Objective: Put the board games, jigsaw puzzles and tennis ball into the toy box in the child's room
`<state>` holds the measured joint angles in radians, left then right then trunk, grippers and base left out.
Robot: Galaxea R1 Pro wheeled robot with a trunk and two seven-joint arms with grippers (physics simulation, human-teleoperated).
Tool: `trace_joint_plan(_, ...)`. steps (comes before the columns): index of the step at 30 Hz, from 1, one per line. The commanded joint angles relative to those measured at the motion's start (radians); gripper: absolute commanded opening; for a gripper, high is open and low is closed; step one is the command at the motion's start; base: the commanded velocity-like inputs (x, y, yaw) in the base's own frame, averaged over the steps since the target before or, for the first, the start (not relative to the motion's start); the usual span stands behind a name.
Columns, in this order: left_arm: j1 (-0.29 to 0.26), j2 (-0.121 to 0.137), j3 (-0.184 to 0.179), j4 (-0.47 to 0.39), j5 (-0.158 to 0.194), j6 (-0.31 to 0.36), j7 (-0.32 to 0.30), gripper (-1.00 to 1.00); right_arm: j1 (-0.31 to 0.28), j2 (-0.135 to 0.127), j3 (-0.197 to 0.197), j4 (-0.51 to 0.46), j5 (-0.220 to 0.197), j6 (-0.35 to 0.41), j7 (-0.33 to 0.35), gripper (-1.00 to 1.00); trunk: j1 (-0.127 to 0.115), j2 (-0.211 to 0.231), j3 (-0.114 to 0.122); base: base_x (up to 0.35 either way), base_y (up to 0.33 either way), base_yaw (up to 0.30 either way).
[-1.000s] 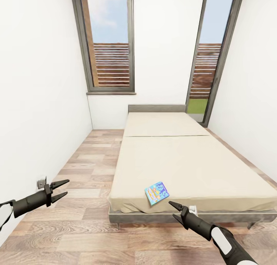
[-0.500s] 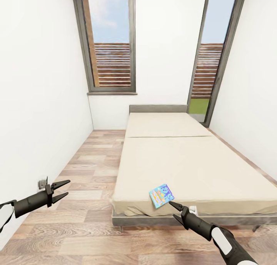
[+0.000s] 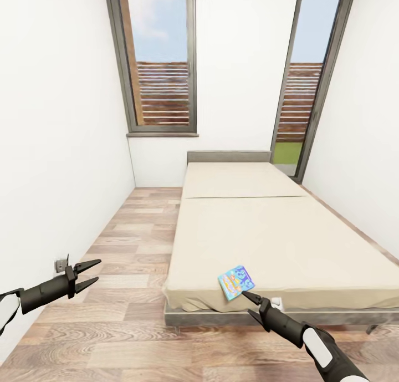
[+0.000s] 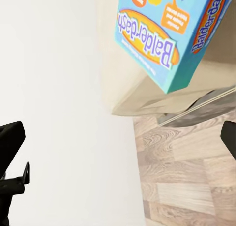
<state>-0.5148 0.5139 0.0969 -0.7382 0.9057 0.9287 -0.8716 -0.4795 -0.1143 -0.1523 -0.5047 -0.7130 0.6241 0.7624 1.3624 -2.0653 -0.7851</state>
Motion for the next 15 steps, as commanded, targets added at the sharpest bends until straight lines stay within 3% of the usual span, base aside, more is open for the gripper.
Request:
trace_joint_plan(1,-0.001,0.0,0.001,0.0,-0.001,0.004,-0.003,1.0,-0.001,0.0,-0.003,0.0,-0.003,0.005,0.0,1.0,0.0,0.0,-0.001,0.0,0.081,0.0)
trace_joint_plan(9,-0.001,0.0,0.001,0.0,-0.001,0.004,-0.003,1.0,-0.001,0.01,-0.003,0.006,-0.008,-0.065,-0.002,1.0,0.0,0.0,-0.001,0.0,0.049,0.0)
trace_joint_plan(15,-0.001,0.0,0.0,0.001,-0.001,0.004,-0.003,1.0,-0.001,0.032,-0.005,0.008,-0.009,-0.092,-0.004,1.0,0.0,0.0,-0.001,0.0,0.007,0.0)
